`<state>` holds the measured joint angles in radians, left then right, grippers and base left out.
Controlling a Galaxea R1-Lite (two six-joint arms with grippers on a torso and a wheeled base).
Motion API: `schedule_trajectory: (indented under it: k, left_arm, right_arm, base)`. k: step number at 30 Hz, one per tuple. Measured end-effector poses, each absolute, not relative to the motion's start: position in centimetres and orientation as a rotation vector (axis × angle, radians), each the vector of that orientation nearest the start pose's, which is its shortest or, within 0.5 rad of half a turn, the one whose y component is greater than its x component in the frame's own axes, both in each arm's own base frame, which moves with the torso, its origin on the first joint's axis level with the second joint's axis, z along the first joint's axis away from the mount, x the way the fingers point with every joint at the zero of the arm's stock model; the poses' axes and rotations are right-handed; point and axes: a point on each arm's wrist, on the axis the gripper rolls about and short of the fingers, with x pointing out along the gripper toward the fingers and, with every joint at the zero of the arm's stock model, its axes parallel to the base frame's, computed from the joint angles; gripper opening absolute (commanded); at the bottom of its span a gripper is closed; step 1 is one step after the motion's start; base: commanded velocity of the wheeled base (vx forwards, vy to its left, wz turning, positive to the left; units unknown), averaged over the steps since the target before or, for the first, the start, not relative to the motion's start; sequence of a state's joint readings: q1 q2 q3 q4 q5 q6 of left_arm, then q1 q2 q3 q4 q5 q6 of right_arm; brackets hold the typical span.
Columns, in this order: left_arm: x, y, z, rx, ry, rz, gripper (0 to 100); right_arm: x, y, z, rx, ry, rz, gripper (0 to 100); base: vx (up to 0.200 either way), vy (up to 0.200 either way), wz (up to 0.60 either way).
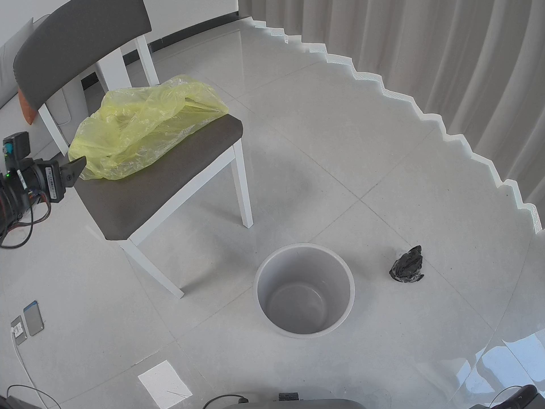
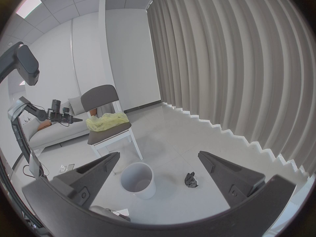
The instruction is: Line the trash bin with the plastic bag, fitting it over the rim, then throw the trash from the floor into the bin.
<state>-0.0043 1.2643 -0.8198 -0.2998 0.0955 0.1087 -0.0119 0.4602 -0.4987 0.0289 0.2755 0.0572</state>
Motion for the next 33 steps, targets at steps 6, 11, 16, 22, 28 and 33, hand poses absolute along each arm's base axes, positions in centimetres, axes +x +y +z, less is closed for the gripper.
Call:
schedule_trajectory:
  k: [6,11,16,22,28,33]
  left_arm:
    - [24.1,0.6,26.4,0.165,0.162,0.117,100]
    - [26.1,1.2,26.5,0.203,0.178,0.136,100]
    - [26.9,1.9,26.2,0.282,0.201,0.153,100]
    - [27.0,2.2,25.5,0.287,0.247,0.153,100]
    - [27.5,2.3,25.4,0.285,0.252,0.152,100]
    - [28.6,2.3,25.4,0.286,0.252,0.154,100]
  right_arm:
    - [0.7,0.6,22.0,0.052,-0.001,0.263,100]
    - [0.8,0.6,22.2,0.052,-0.002,0.263,100]
    - [0.8,0.6,22.2,0.052,-0.003,0.263,100]
    - [0.9,0.6,22.0,0.053,0.006,0.264,100]
    - [0.9,0.6,21.9,0.054,0.008,0.263,100]
    - [0.9,0.6,21.9,0.055,0.01,0.263,100]
  base:
    - [0.0,0.0,0.0]
    - [0.0,0.0,0.0]
    - [0.0,0.0,0.0]
    - [0.0,0.0,0.0]
    - [0.0,0.0,0.0]
    - [0.0,0.0,0.0]
